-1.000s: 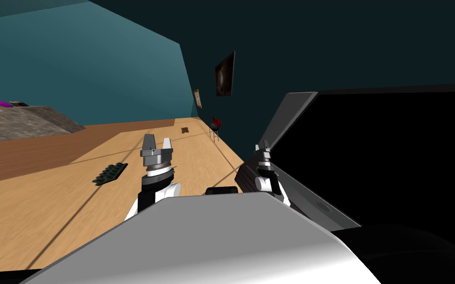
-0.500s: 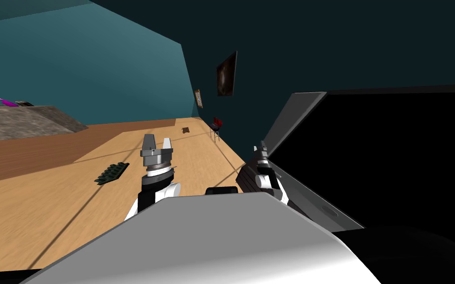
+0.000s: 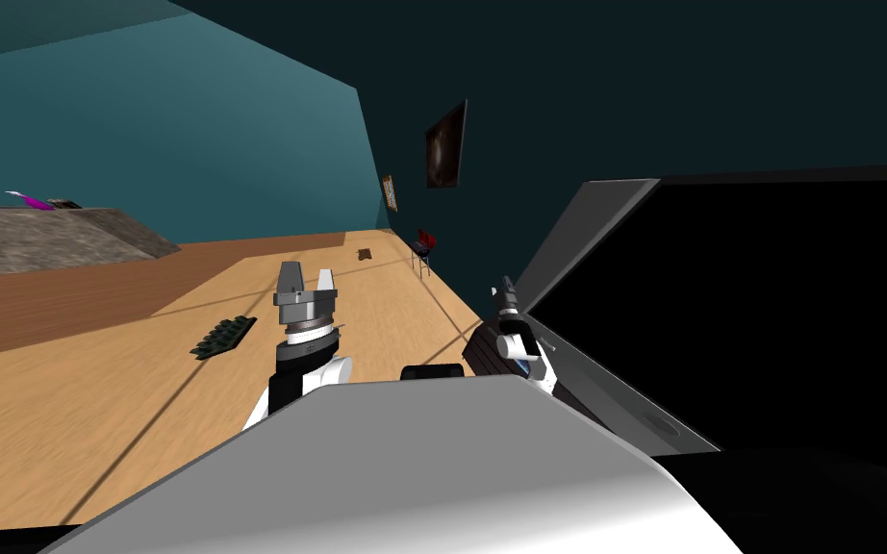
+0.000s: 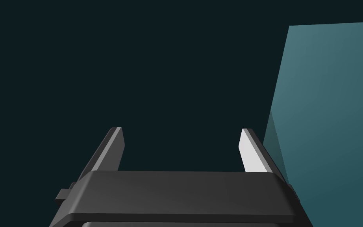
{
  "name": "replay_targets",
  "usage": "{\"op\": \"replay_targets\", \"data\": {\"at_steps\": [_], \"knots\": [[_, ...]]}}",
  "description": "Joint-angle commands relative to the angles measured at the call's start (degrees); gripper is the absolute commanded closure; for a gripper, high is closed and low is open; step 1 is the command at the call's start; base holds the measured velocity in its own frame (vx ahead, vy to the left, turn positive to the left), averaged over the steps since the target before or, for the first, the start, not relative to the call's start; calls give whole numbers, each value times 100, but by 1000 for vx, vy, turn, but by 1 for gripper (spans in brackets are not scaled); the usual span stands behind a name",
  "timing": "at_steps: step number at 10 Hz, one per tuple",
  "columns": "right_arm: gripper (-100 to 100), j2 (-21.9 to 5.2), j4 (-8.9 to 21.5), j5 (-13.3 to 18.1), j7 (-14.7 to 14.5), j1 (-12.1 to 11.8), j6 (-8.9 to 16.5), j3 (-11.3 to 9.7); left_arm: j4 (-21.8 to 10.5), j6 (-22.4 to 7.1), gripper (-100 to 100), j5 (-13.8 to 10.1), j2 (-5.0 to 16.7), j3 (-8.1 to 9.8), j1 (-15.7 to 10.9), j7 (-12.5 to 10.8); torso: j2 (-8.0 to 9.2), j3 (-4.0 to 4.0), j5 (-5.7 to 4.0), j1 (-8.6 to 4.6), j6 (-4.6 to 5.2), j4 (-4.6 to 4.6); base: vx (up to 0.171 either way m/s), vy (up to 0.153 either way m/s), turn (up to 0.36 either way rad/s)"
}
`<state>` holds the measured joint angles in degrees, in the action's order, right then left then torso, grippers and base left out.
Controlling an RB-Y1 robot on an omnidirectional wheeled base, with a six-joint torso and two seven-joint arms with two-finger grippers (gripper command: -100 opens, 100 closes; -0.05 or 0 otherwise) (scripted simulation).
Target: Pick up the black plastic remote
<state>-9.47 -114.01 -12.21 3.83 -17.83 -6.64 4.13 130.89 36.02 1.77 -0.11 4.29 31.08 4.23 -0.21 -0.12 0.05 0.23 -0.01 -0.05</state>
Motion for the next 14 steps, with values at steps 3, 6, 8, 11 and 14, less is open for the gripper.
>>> {"op": "replay_targets", "data": {"at_steps": [3, 6, 8, 11, 14], "knots": [[-100, -77, 278, -177, 187, 174, 593, 121, 0, 0, 0, 0, 0, 0, 0, 0, 4, 2, -1, -5, 0, 1, 36, 45, 14], [-100, -86, 452, -272, 279, 315, 934, 192, 0, 0, 0, 0, 0, 0, 0, 0, 9, 4, -1, -9, 1, 1, 26, 30, 10], [-100, -92, 631, -367, 375, 455, 1273, 263, 0, 0, 0, 0, 0, 0, 0, 0, 15, 8, -3, -15, 1, 3, 19, 23, 18], [-100, -102, 1007, -548, 573, 725, 1748, 408, 0, 0, 0, 0, 0, 0, 0, 0, 10, 5, -2, -11, 2, 2, 33, 31, 14], [-100, -108, 1203, -634, 676, 851, 2274, 480, 0, 0, 0, 0, 0, 0, 0, 0, 12, 6, -3, -16, 2, 2, 24, 18, 7]]}}
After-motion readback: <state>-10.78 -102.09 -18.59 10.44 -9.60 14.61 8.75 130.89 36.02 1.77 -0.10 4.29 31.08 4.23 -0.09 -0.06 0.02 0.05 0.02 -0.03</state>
